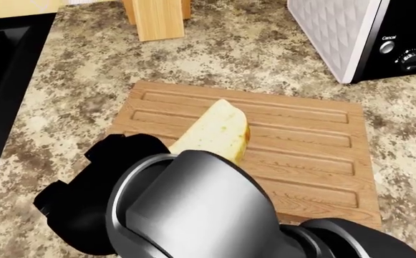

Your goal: Pick up the wedge of cheese and place it on the slice of bread to prepare a simple cheese on bread dish.

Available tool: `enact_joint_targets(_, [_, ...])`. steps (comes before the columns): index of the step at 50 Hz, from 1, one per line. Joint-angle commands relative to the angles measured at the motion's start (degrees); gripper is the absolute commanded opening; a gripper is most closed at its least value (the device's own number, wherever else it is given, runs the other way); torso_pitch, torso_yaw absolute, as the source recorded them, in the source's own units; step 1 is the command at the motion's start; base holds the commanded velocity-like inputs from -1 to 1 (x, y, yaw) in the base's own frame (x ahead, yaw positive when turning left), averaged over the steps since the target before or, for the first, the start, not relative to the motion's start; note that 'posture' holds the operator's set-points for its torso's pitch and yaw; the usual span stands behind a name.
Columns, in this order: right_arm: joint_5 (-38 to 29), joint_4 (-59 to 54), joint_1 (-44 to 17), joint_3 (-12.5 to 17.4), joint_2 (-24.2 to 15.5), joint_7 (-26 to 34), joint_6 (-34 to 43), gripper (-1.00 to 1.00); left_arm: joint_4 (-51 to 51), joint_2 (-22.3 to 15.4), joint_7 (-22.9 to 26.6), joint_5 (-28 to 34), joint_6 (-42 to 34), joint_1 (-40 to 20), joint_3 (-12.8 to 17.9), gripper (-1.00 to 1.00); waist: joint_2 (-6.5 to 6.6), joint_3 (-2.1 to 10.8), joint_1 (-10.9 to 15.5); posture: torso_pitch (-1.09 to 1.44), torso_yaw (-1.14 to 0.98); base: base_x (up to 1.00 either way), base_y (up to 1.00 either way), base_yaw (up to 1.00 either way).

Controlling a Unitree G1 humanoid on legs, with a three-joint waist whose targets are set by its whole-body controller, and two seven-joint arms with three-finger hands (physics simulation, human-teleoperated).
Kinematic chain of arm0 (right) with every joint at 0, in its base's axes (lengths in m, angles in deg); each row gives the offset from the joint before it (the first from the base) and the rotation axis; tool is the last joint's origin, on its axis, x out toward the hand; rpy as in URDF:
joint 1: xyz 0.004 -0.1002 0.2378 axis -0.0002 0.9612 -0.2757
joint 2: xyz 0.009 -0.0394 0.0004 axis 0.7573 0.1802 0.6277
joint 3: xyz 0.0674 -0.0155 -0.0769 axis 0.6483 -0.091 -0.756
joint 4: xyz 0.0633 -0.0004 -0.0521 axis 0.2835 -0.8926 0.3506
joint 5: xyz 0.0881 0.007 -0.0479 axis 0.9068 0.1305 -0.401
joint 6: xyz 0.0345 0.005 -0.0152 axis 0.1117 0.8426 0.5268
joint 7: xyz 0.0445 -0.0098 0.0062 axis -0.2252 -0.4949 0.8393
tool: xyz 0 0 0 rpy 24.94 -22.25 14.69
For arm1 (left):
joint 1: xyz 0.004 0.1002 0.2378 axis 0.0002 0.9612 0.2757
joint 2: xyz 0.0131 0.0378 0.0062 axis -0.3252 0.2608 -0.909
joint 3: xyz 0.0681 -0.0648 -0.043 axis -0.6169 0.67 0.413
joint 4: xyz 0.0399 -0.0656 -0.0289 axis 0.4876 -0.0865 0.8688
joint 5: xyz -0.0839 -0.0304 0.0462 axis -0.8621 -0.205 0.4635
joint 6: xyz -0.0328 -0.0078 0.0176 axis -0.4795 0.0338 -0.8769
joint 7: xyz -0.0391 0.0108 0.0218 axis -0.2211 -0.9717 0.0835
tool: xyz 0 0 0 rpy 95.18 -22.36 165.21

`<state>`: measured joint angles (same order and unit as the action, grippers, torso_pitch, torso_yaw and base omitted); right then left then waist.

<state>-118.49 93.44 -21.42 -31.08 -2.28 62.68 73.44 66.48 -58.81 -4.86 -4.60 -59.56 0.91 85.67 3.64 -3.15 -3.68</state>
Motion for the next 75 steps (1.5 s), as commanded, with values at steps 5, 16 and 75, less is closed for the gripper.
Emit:
enact_joint_targets(5, [-2.1, 0.7, 1.7, 0.9, 1.0, 0.0, -1.1, 1.0, -2.0, -0.8, -0.3, 0.0, 1.9, -2.1, 0.5, 1.0, 0.36, 1.56, -0.1, 0.0, 0.0, 0.0, 0.0, 0.0])
enact_joint_targets(16, [-3.1, 0.6, 3.7, 0.4, 1.8, 0.0, -2.0, 1.0, -1.7, -0.9, -0.4, -0.1, 2.2, -2.0, 0.5, 1.0, -0.31, 1.94, 0.0, 0.0, 0.0, 0.0, 0.0, 0.0])
enact_joint_targets(75, [5.1, -20.5, -16.7, 24.8, -0.4, 0.0, -15.2, -1.0, -2.2, -0.8, -0.5, -0.4, 2.0, -1.7, 0.5, 1.0, 0.58, 0.81, 0.0, 0.0, 0.0, 0.0, 0.0, 0.0])
